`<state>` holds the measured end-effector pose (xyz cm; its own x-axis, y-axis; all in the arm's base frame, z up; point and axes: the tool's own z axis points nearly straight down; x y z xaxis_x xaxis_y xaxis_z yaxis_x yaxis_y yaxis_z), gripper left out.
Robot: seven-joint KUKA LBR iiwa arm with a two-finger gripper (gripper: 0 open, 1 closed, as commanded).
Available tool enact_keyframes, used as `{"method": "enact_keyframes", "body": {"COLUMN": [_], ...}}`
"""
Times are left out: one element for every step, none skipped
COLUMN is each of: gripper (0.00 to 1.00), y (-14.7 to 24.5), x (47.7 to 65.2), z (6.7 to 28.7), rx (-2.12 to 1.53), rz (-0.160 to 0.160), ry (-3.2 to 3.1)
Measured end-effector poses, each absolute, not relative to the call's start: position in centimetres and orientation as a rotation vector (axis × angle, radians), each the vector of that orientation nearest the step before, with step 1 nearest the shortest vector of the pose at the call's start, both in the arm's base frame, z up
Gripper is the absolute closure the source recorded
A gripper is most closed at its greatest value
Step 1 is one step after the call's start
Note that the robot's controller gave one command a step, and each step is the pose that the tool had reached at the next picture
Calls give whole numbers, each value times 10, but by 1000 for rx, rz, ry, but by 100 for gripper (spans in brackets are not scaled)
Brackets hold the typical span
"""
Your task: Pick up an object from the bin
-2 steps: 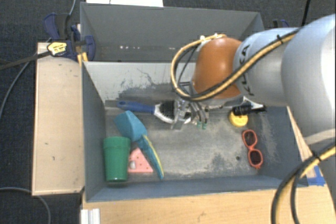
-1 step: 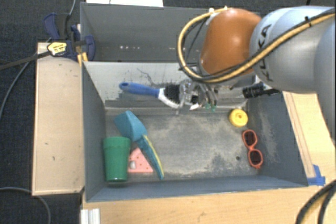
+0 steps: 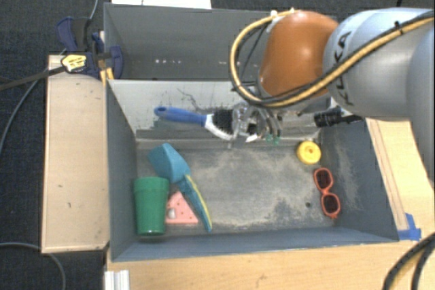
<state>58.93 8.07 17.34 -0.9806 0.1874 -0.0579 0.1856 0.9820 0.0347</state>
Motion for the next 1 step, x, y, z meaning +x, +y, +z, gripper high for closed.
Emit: {"method": "enact_keyframes", "body": {"gripper": [100], "y": [77], "x": [584], "z": [212], "rx": [279], "rz": [42], "ry": [3077]}}
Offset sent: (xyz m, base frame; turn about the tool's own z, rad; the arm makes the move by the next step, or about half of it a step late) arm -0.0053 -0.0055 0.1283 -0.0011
